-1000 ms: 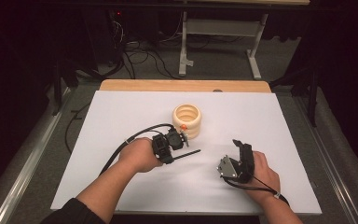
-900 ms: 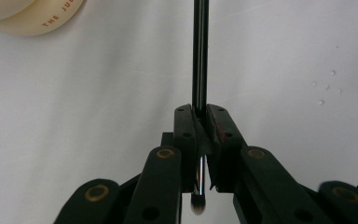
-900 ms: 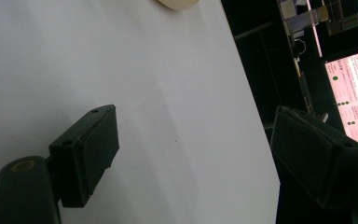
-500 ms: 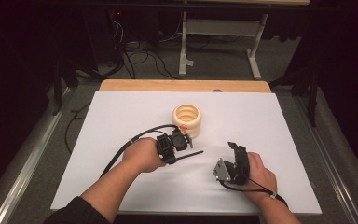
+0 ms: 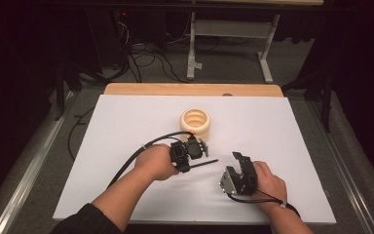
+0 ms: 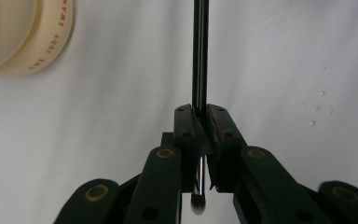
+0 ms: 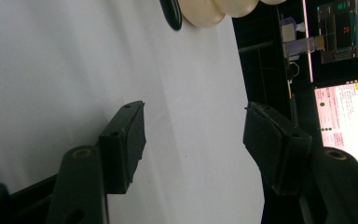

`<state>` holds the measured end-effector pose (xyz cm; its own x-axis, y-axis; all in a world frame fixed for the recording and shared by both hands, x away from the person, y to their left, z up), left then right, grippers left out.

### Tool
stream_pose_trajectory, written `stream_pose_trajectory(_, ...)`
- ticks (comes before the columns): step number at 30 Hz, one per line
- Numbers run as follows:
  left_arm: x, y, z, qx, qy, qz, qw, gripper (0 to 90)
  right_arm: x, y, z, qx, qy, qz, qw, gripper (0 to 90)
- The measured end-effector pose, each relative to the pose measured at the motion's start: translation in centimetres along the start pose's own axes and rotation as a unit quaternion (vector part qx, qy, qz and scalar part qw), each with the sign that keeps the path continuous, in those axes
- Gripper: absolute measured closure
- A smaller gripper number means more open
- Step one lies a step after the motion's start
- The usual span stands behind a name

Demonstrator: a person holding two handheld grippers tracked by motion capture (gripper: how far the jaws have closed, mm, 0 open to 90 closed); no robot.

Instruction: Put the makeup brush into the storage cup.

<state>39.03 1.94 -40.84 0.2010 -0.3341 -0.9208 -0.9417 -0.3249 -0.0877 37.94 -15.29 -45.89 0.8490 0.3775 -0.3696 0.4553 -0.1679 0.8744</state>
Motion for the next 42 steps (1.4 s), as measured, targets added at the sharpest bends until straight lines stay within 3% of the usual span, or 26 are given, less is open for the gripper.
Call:
stream_pose_trajectory(9, 0.4, 0.2, -0.8, 0.01, -0.007, 0.003, 0.9999, 83.1, 0.1, -0.4, -0.7, -0.04, 0.008, -0.008, 0.9991, 59.2)
stream_pose_trajectory(15, 0.5, 0.5, -1.2, 0.02, -0.013, 0.002, 0.9997, 83.0, 0.1, -0.6, -1.0, -0.051, 0.013, -0.015, 0.9985, 66.1)
stream_pose_trajectory(22, 0.7, 0.7, -1.5, 0.022, -0.015, 0.001, 0.9996, 83.1, 0.0, -0.7, -1.5, -0.081, 0.02, -0.019, 0.9963, 73.2)
stream_pose_trajectory(28, 1.1, 0.9, -2.0, 0.025, -0.013, 0.005, 0.9996, 83.1, 0.0, -0.8, -1.6, -0.092, 0.01, -0.012, 0.9957, 76.1)
stream_pose_trajectory(31, 1.2, 0.9, -2.2, 0.028, -0.015, 0.005, 0.9995, 83.1, 0.1, -0.8, -1.7, -0.096, 0.021, -0.017, 0.995, 76.7)
stream_pose_trajectory(42, 1.3, 1.2, -2.6, 0.032, -0.009, 0.006, 0.9994, 83.1, 0.1, -1.0, -2.0, -0.107, 0.023, -0.022, 0.9938, 78.3)
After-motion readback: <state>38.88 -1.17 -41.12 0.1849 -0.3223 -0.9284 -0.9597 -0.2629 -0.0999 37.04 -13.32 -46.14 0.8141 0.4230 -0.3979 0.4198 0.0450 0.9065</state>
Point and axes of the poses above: each handheld gripper's, and its own axes: x roughly forward along the jaws, z roughly out of its underside, y roughly to its right, the point moved 6 cm from there along x, roughly forward along the jaws, and after that the axes turned 13 degrees about y, right-handed, at the moved point
